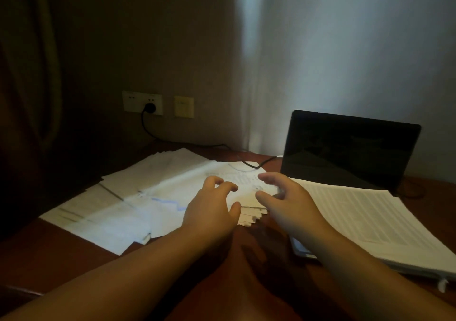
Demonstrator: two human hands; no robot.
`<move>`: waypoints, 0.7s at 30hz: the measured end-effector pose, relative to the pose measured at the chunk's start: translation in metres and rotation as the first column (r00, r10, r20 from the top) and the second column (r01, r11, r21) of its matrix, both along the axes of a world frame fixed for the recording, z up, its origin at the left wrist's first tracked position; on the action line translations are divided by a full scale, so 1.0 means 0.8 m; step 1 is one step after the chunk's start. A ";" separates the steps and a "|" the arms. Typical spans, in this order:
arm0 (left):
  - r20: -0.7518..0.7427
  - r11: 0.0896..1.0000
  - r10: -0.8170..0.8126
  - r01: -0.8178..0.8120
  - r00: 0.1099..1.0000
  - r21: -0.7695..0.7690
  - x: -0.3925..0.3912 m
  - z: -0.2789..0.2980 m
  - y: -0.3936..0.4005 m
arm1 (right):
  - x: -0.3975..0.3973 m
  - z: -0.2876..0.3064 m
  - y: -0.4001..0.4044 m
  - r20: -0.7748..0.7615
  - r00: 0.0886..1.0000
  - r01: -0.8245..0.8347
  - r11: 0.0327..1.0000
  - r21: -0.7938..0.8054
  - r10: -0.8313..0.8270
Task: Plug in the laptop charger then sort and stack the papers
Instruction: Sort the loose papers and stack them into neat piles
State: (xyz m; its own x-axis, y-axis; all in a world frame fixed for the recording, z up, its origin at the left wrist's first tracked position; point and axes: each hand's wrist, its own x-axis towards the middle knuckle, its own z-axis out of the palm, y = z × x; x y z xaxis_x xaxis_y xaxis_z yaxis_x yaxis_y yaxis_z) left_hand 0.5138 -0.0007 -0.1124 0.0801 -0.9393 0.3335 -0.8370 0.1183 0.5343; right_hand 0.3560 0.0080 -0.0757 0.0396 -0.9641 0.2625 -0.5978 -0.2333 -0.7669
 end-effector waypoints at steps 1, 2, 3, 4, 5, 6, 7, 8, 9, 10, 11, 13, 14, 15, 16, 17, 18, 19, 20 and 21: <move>0.010 1.000 0.014 -0.014 1.000 -0.006 0.010 -0.001 -0.003 | 0.008 0.000 -0.008 -0.030 0.999 -0.028 1.000 -0.002 0.028; 0.019 1.000 0.026 -0.026 0.999 -0.012 0.021 -0.003 -0.008 | 0.015 0.000 -0.016 -0.054 0.997 -0.052 0.999 -0.001 0.052; 0.032 0.999 0.038 -0.038 0.999 -0.017 0.032 -0.004 -0.012 | 0.022 0.000 -0.025 -0.075 0.995 -0.071 0.997 0.002 0.071; 0.050 0.999 0.050 -0.049 0.998 -0.019 0.042 -0.005 -0.017 | 0.029 -0.001 -0.033 -0.093 0.992 -0.086 0.996 0.006 0.086; 0.082 0.998 0.058 -0.057 0.995 -0.019 0.052 -0.005 -0.022 | 0.035 -0.002 -0.041 -0.109 0.989 -0.099 0.995 0.012 0.100; 0.134 0.998 0.062 -0.060 0.989 -0.014 0.062 -0.004 -0.027 | 0.042 -0.003 -0.049 -0.125 0.986 -0.112 0.994 0.017 0.114; 0.208 0.998 0.063 -0.063 0.976 -0.006 0.070 -0.004 -0.031 | 0.047 -0.005 -0.056 -0.144 0.982 -0.125 0.992 0.017 0.126; 0.300 0.998 0.061 -0.065 0.952 0.004 0.077 -0.005 -0.036 | 0.052 -0.007 -0.063 -0.169 0.976 -0.136 0.991 0.015 0.136; 0.392 0.997 0.059 -0.070 0.918 0.014 0.084 -0.006 -0.041 | 0.055 -0.009 -0.069 -0.199 0.969 -0.146 0.989 0.010 0.145; 0.468 0.996 0.051 -0.076 0.882 0.034 0.090 -0.007 -0.045 | 0.058 -0.011 -0.076 -0.233 0.960 -0.157 0.988 0.005 0.154; 0.520 0.995 0.032 -0.079 0.854 0.068 0.096 -0.007 -0.049 | 0.061 -0.014 -0.081 -0.269 0.949 -0.169 0.986 -0.001 0.162; 0.555 0.987 -0.030 -0.063 0.832 0.148 0.104 -0.008 -0.055 | 0.066 -0.023 -0.092 -0.338 0.925 -0.190 0.982 -0.009 0.176; 0.553 0.983 -0.059 -0.049 0.831 0.177 0.106 -0.008 -0.056 | 0.068 -0.027 -0.096 -0.363 0.914 -0.200 0.980 -0.008 0.184; 0.555 0.982 -0.081 -0.030 0.828 0.188 0.107 -0.008 -0.054 | 0.069 -0.032 -0.099 -0.382 0.904 -0.209 0.978 -0.004 0.192; 0.574 0.984 -0.101 -0.003 0.813 0.177 0.108 -0.007 -0.053 | 0.070 -0.035 -0.102 -0.401 0.895 -0.215 0.977 -0.002 0.196; 0.600 0.987 -0.123 0.034 0.790 0.157 0.108 -0.006 -0.051 | 0.071 -0.038 -0.104 -0.422 0.885 -0.219 0.976 0.001 0.199; 0.621 0.986 -0.150 0.073 0.769 0.148 0.109 -0.005 -0.049 | 0.071 -0.041 -0.107 -0.446 0.871 -0.228 0.974 0.002 0.205; 0.627 0.983 -0.177 0.106 0.758 0.150 0.109 -0.003 -0.047 | 0.071 -0.043 -0.110 -0.472 0.855 -0.243 0.970 0.000 0.214; 0.625 0.979 -0.202 0.130 0.754 0.159 0.110 -0.001 -0.045 | 0.072 -0.046 -0.113 -0.499 0.838 -0.260 0.966 -0.006 0.222; 0.624 0.975 -0.221 0.146 0.749 0.169 0.110 0.002 -0.045 | 0.072 -0.048 -0.115 -0.522 0.821 -0.274 0.962 -0.010 0.229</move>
